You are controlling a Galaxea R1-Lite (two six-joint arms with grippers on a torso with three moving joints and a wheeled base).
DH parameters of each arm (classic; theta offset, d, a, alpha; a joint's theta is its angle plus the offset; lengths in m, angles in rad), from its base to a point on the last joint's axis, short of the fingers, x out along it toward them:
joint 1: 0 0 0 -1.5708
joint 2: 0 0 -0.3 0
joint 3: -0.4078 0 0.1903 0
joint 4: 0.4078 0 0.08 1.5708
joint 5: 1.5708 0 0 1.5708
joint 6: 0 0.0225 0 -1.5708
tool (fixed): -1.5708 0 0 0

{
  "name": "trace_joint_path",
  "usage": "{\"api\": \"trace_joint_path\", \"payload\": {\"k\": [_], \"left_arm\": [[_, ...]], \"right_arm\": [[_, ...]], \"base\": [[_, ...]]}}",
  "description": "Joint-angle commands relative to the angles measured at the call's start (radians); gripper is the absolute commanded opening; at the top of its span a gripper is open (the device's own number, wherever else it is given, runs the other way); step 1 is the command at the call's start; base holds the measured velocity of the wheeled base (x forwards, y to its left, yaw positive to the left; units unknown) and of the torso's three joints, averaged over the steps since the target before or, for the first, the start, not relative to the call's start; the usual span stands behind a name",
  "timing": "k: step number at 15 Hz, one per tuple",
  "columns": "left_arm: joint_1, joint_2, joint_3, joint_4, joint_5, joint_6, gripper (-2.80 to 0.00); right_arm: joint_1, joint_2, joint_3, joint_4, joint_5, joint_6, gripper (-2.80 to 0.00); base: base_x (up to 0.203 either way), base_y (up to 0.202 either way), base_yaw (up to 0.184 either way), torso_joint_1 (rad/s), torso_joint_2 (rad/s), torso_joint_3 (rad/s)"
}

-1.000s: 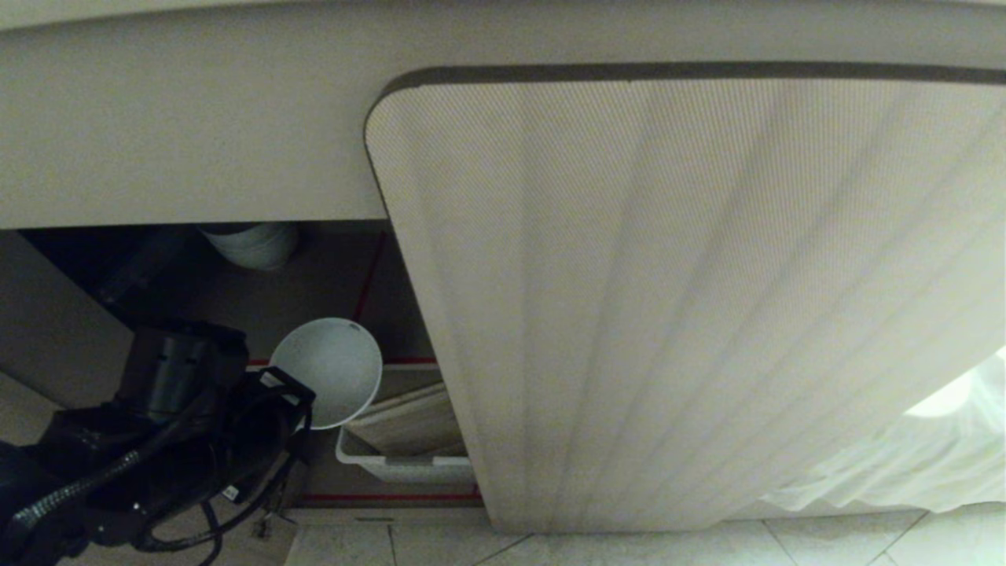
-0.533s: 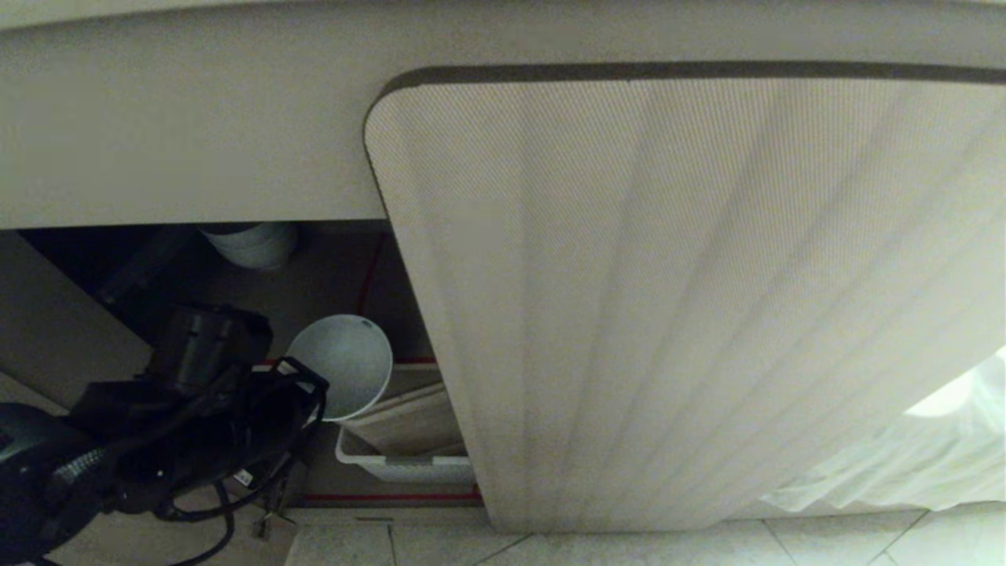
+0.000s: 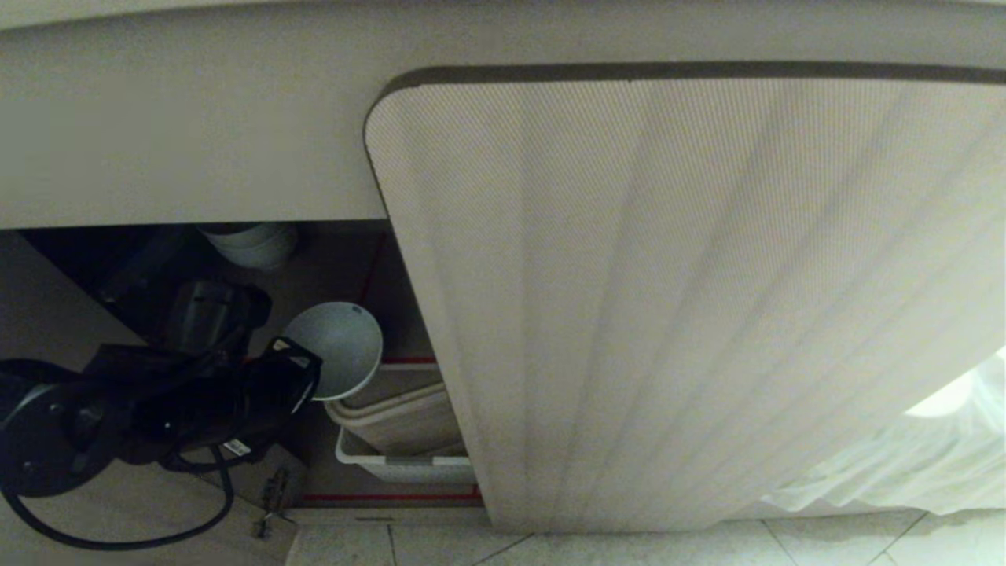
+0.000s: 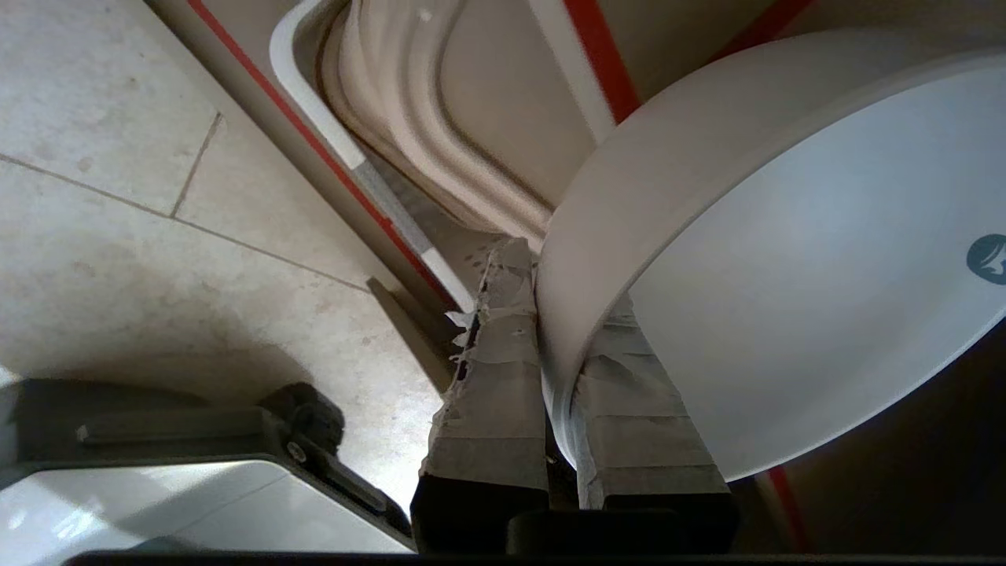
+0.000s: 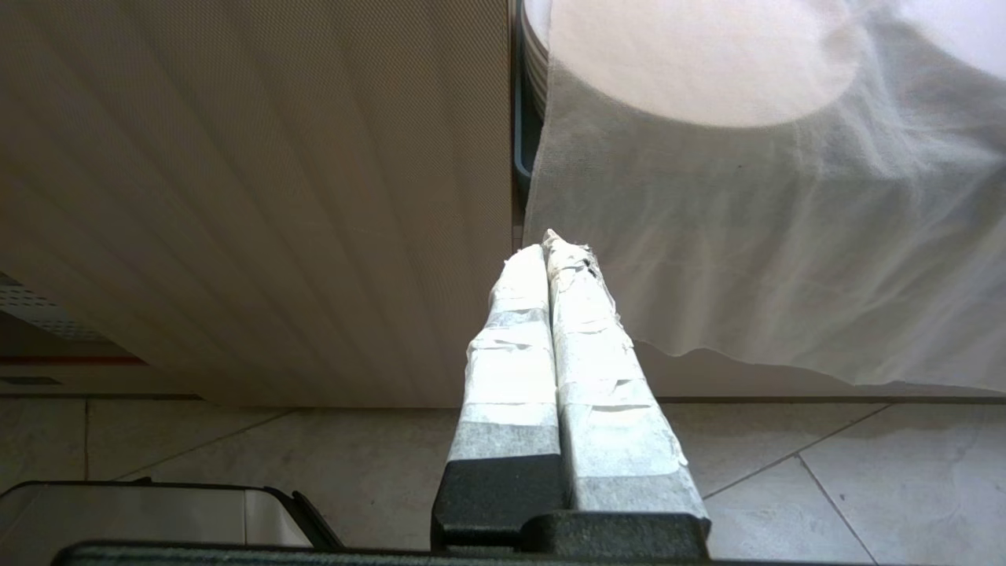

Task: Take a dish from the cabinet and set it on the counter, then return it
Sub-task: Put it back into the cabinet

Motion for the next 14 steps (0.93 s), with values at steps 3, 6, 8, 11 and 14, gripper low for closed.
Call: {"api": "trace_joint_path", "payload": {"k": [3,6,8,11,14], "left_arm": [[0.039,0.035,-0.032,-0.002,-0.008,-0.004,-2.8],[0.055,0.054,-0.062,-0.002,-0.035,-0.004,-2.8],[0.059,0.075,-0.089,-0.001,-0.037,-0.004,-2.8],[0.061,0.089,-0.114,-0.002,-0.039,-0.006,-2.8],[0.066,0.107,-0.127,-0.004,-0.039,-0.01,-2.8]], "right_arm": [[0.0,0.0,0.0,0.0,0.0,0.0,-2.8],[0.001,0.0,0.0,0.0,0.0,0.0,-2.8],[0.0,0.0,0.0,0.0,0.0,0.0,-2.8],[0.002,0.0,0.0,0.0,0.0,0.0,-2.8],[0.002,0.0,0.0,0.0,0.0,0.002,-2.8]], "base": [[0.0,0.0,0.0,0.0,0.0,0.0],[0.0,0.0,0.0,0.0,0.0,0.0],[0.0,0.0,0.0,0.0,0.0,0.0],[0.0,0.0,0.0,0.0,0.0,0.0],[0.0,0.0,0.0,0.0,0.0,0.0]]}}
